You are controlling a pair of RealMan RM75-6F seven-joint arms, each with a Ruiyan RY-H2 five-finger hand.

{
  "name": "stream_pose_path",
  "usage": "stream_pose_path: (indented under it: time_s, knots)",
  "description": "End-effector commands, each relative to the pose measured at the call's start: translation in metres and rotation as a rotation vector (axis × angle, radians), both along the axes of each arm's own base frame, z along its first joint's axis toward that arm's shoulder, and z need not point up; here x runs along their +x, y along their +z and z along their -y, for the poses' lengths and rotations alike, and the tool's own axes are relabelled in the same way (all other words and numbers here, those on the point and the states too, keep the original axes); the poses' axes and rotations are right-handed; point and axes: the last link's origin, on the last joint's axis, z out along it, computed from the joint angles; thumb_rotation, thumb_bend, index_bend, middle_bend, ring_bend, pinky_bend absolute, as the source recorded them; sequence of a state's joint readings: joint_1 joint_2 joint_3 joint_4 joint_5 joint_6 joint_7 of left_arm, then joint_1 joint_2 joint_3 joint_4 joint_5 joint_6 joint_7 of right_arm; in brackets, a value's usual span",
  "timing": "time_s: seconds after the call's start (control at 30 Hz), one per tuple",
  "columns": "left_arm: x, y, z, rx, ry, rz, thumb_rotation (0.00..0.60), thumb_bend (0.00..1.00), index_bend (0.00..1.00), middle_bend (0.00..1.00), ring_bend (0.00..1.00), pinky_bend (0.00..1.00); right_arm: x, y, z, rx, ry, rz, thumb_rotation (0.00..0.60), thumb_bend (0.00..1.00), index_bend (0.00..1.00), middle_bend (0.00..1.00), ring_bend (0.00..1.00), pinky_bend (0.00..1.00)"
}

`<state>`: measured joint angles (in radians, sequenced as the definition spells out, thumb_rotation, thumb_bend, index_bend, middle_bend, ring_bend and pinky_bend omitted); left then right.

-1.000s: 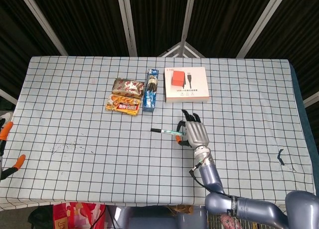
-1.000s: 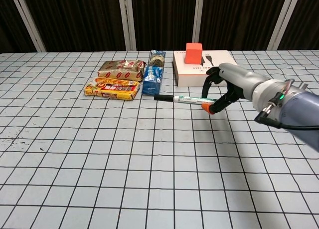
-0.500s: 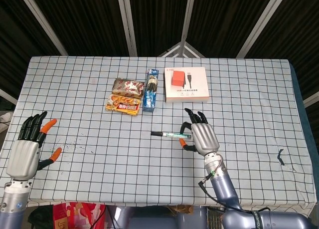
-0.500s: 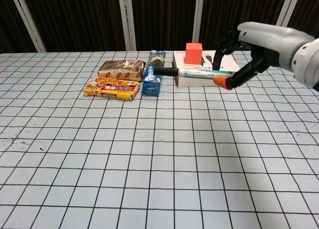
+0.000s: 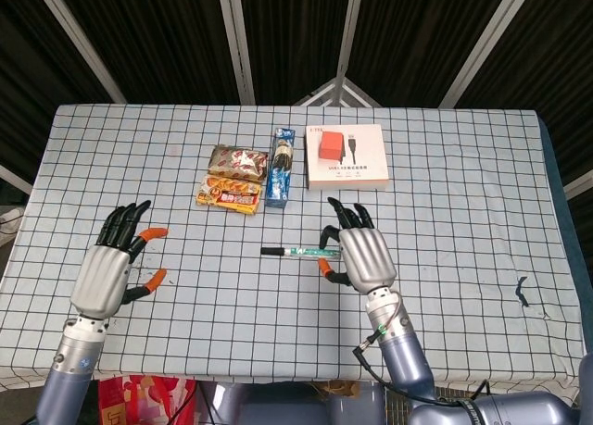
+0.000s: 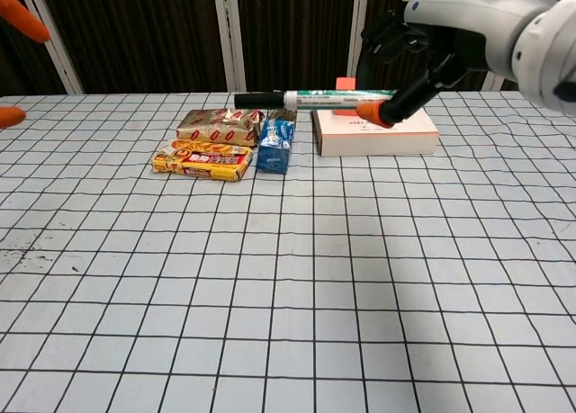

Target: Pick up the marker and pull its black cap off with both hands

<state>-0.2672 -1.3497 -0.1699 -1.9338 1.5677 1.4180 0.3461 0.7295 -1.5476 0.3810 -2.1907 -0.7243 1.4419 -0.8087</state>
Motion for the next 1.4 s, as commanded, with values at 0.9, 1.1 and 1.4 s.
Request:
stream_pose_path:
  time_s: [0.9,1.1,1.4]
  knots:
    - [0.019,-0.026,-0.007,0.015,-0.047,0.015,0.6,0.4,0.37,0.06,0.0,0.0,0.06,-0.036,-0.021,0.036,0.072,0.169,0.6,0.49,0.7,0.07,0.14,0.04]
    - [0.02,-0.03,-0.008,0.009,-0.058,0.028,0.6,0.4,0.38,0.07,0.0,0.0,0.068,-0.035,-0.021,0.056,0.036,0.097,0.6,0.5,0.7,0.07,0.14,0.04]
    - [0.02,-0.031,-0.008,0.038,-0.076,0.049,0.6,0.4,0.38,0.07,0.0,0.0,0.068,-0.034,-0.015,0.066,-0.001,0.069,0.6,0.5,0.7,0.07,0.14,0.04]
